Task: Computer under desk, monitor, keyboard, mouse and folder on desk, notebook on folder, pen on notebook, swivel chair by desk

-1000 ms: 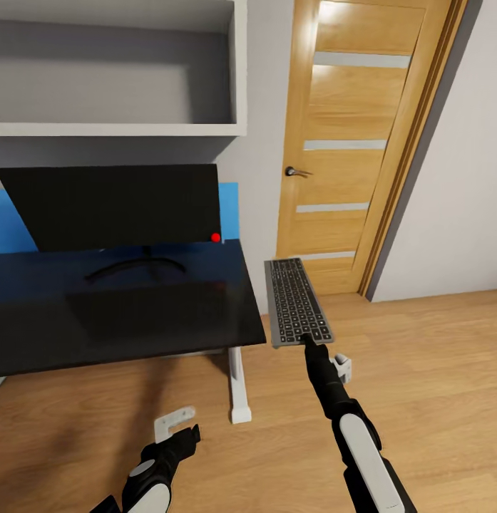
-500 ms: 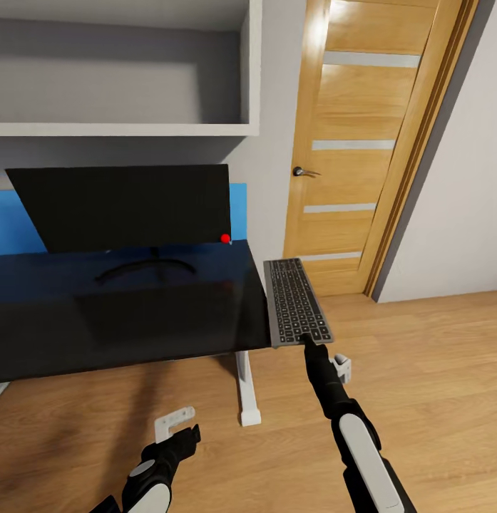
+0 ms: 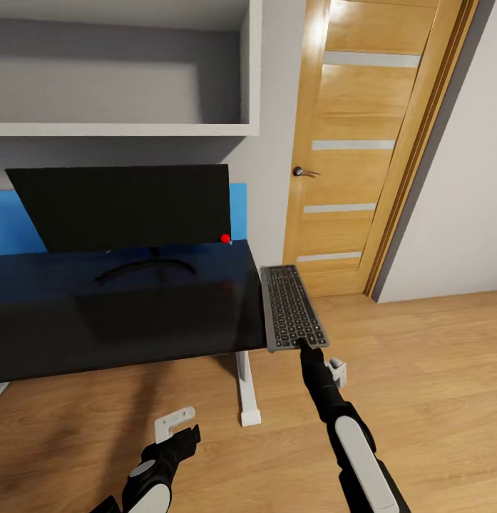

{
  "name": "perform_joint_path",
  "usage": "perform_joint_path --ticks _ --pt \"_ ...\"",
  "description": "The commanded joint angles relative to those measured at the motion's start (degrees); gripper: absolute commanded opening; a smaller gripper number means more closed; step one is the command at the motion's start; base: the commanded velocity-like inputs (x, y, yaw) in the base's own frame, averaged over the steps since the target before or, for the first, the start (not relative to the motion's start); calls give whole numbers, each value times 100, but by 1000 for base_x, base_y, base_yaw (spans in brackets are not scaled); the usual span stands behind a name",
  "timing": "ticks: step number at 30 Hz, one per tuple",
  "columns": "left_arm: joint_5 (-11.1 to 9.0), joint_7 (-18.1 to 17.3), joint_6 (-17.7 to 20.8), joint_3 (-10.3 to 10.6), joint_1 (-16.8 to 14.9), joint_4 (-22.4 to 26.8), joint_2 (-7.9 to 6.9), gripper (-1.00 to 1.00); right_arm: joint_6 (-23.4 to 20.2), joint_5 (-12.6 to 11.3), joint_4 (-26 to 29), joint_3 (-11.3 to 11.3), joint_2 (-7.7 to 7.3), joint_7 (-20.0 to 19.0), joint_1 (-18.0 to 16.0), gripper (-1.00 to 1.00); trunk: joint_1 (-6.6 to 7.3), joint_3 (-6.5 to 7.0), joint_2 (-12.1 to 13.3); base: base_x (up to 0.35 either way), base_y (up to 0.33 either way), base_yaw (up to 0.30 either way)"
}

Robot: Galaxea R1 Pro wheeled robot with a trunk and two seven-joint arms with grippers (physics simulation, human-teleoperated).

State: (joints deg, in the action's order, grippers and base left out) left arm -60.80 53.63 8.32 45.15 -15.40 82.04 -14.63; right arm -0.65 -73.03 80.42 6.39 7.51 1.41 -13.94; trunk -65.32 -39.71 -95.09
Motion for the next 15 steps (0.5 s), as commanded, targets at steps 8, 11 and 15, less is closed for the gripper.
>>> perform_joint_path --ticks 8,11,15 --pt "-10 34 29 11 -7 6 -5 100 31 -80 -40 27 177 19 5 -100 0 -5 -3 0 0 0" --pt "-10 34 29 11 -7 7 -5 100 380 -72 -38 28 183 27 7 -100 0 -5 -3 0 0 0" --pt "-10 34 29 11 -7 6 -5 100 1195 -61 -39 277 184 37 97 -100 0 -5 -3 0 0 0"
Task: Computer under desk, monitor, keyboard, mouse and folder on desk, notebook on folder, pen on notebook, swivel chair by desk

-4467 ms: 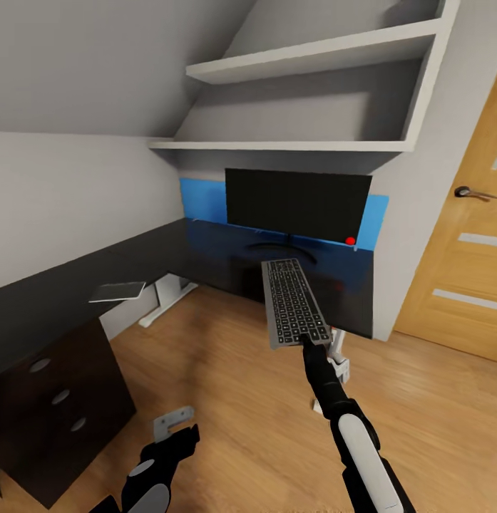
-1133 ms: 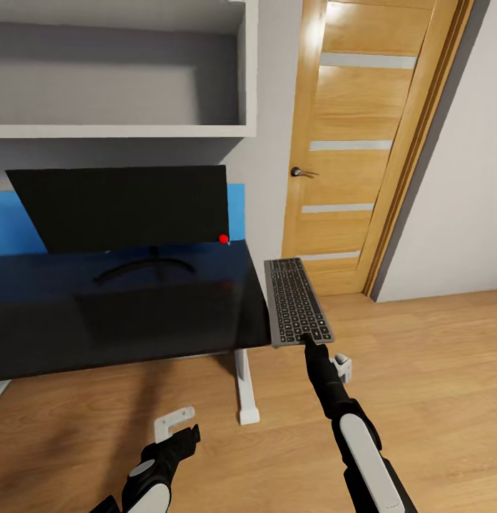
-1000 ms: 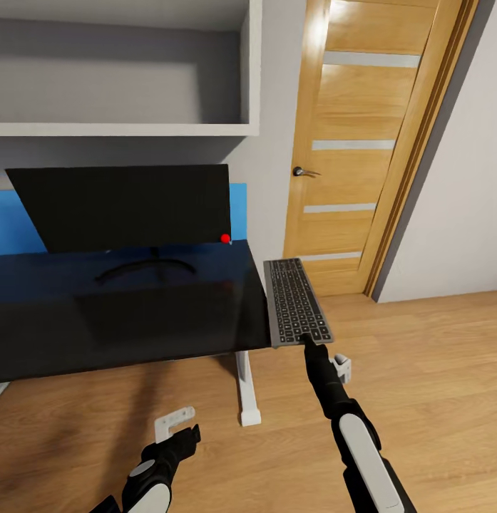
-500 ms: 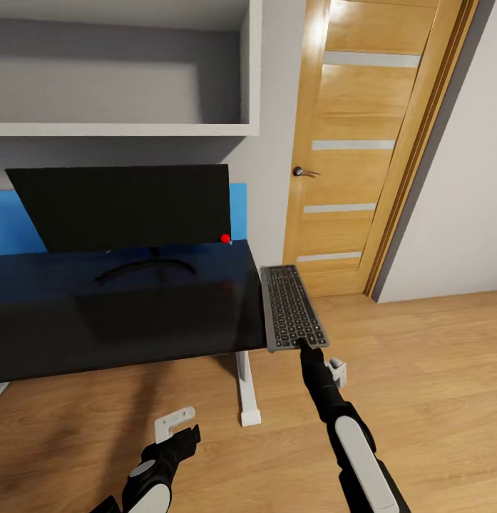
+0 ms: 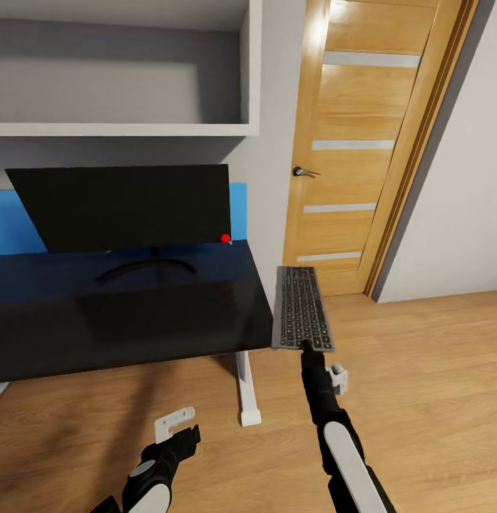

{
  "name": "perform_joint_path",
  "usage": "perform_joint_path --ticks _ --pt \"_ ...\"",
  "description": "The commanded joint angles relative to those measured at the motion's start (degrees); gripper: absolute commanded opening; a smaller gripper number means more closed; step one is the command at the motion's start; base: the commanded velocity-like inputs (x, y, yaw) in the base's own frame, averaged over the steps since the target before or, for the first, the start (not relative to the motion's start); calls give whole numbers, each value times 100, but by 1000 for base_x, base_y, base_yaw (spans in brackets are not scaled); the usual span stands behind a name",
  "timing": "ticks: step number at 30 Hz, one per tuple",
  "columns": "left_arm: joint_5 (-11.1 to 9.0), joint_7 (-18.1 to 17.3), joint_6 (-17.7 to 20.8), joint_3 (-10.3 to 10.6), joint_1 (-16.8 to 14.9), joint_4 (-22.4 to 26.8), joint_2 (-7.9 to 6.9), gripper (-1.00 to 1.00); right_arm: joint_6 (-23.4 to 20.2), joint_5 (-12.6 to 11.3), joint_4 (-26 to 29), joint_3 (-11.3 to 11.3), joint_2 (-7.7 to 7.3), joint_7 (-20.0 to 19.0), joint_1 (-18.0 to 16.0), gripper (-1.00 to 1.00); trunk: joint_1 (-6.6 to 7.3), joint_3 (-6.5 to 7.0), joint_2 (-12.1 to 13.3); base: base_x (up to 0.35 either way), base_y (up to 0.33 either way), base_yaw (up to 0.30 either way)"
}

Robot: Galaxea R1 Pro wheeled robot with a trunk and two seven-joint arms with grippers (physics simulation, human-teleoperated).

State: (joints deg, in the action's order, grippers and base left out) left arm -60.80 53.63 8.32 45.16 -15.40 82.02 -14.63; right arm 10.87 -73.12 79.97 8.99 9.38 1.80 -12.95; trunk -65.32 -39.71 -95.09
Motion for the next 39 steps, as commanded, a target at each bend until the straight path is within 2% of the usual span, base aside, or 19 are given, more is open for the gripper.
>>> perform_joint_path --ticks 1,2,3,4,6,7,9,15,23,28,39 --pt "-10 34 29 10 -7 8 -5 100 195 -48 7 100 0 -6 34 -100 0 -5 -3 0 0 0" --pt "-10 34 29 7 -7 8 -5 100 389 -43 8 212 1 -8 88 -100 0 -5 -3 0 0 0" --pt "-10 34 29 8 -7 7 -5 100 885 -43 -8 571 -3 -8 182 -100 0 -5 -3 0 0 0" --pt "-10 34 29 9 -7 7 -5 100 1160 -43 -22 803 -4 -7 209 -100 0 -5 -3 0 0 0" --pt "-10 34 29 9 -7 8 -5 100 1904 -50 -190 1489 -17 -11 245 -100 0 -5 -3 0 0 0" --pt "-10 34 28 6 -7 8 -5 100 2068 -54 -240 1632 -19 -12 250 -100 0 -5 -3 0 0 0" --pt "-10 34 28 7 -7 8 -5 100 2214 -62 -285 1756 -20 -12 254 -100 0 -5 -3 0 0 0" --pt "-10 34 27 2 -7 7 -5 100 2325 -78 -345 1929 -7 -30 258 -100 0 -5 -3 0 0 0" --pt "-10 34 29 2 -7 7 -5 100 2308 -102 -359 1996 10 -26 258 -100 0 -5 -3 0 0 0" --pt "-10 34 29 2 -7 8 -5 100 2297 -189 -360 2174 3 -42 258 -100 0 -5 -3 0 0 0" --pt "-10 34 28 7 -7 8 -5 100 2307 -194 -351 2178 3 -39 258 -100 0 -5 -3 53 58 0"
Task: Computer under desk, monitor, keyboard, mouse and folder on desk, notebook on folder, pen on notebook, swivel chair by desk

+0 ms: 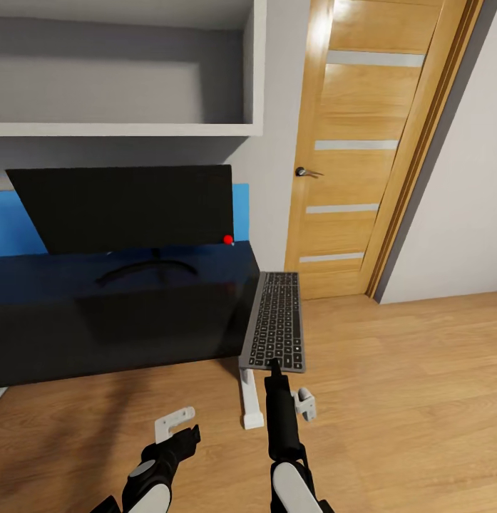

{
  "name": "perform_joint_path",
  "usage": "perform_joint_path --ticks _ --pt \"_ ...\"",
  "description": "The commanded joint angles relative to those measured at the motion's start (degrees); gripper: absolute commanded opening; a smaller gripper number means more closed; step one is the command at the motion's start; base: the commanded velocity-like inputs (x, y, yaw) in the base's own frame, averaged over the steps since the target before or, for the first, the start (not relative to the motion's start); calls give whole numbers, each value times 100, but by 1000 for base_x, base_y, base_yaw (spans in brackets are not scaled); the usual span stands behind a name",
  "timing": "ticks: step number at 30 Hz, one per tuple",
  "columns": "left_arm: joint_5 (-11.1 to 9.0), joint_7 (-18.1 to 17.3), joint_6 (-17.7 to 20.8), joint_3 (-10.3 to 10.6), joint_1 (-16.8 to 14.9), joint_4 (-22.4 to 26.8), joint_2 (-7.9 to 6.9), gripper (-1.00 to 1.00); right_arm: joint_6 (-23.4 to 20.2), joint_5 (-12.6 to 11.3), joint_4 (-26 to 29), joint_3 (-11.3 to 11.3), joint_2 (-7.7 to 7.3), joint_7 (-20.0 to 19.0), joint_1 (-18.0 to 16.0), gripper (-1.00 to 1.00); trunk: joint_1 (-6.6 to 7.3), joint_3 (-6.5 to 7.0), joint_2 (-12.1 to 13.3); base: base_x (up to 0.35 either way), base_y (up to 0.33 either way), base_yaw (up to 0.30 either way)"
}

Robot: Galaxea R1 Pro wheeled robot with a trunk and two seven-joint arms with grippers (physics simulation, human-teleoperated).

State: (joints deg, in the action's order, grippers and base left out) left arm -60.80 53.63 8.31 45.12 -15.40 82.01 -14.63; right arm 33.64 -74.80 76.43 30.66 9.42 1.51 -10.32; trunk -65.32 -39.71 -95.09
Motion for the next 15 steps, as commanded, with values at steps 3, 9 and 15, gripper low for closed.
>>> perform_joint_path --ticks 3,9,15 --pt "-10 34 30 8 -7 12 -5 100 35 -26 2 11 -2 -8 -5 -100 0 -5 -3 3 3 0" --pt "-10 34 30 12 -7 12 -5 100 37 -26 3 2 -2 -10 -5 -100 0 -5 -3 0 0 0" --pt "-10 34 30 6 -7 12 -6 100 53 -23 3 -6 -9 -15 -5 -100 0 -5 -3 0 0 0"
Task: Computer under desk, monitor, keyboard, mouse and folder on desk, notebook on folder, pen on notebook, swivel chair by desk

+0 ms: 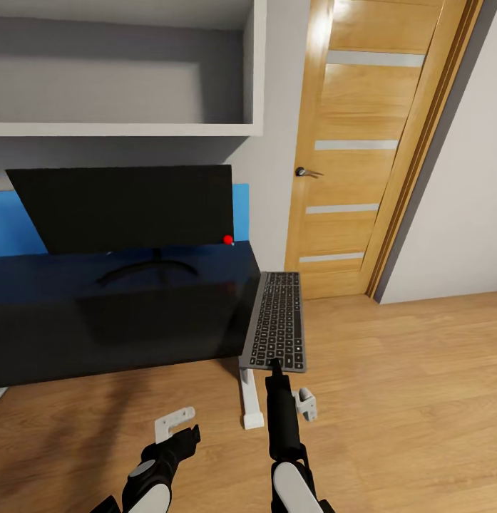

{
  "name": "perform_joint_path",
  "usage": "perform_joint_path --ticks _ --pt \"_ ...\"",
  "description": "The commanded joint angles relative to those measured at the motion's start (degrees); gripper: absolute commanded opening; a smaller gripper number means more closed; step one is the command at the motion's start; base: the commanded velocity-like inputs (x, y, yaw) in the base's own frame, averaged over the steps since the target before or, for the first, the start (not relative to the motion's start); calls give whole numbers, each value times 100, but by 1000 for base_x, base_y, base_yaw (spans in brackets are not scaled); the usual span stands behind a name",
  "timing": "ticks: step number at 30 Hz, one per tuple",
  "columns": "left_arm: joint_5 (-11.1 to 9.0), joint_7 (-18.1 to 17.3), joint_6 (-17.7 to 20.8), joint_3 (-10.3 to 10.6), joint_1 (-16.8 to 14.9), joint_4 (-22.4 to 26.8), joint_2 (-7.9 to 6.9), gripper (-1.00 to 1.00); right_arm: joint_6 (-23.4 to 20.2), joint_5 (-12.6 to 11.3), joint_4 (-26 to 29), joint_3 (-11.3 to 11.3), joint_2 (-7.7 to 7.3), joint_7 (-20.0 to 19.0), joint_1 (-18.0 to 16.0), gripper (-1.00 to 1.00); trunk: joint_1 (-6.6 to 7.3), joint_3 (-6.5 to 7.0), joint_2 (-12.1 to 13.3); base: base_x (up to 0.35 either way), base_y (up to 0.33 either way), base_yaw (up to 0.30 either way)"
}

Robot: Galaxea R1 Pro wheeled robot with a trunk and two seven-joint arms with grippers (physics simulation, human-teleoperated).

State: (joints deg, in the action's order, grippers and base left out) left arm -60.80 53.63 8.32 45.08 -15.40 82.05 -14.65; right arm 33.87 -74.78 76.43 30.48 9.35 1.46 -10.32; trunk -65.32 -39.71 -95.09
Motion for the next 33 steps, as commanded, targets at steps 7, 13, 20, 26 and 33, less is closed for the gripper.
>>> perform_joint_path --ticks 7,13,20,26,33 --pt "-11 34 29 10 -7 9 -4 100 34 -25 -2 11 -3 -13 -5 -100 0 -12 -3 0 38 -77" --pt "-11 34 29 10 -7 9 -3 100 41 -28 -5 11 -3 -12 -5 -100 0 -29 -3 0 244 -222" --pt "-2 34 29 10 -7 25 -3 100 13 -28 3 -19 -21 -4 -5 -100 0 -33 -3 0 20 -41" --pt "7 42 21 -7 -7 30 15 100 15 -28 3 -24 -21 -3 -5 -100 -87 -105 -163 0 0 0" --pt "7 44 20 -16 -7 30 23 100 4 -28 3 -11 -21 -4 -5 -100 -241 -231 -444 0 0 0"
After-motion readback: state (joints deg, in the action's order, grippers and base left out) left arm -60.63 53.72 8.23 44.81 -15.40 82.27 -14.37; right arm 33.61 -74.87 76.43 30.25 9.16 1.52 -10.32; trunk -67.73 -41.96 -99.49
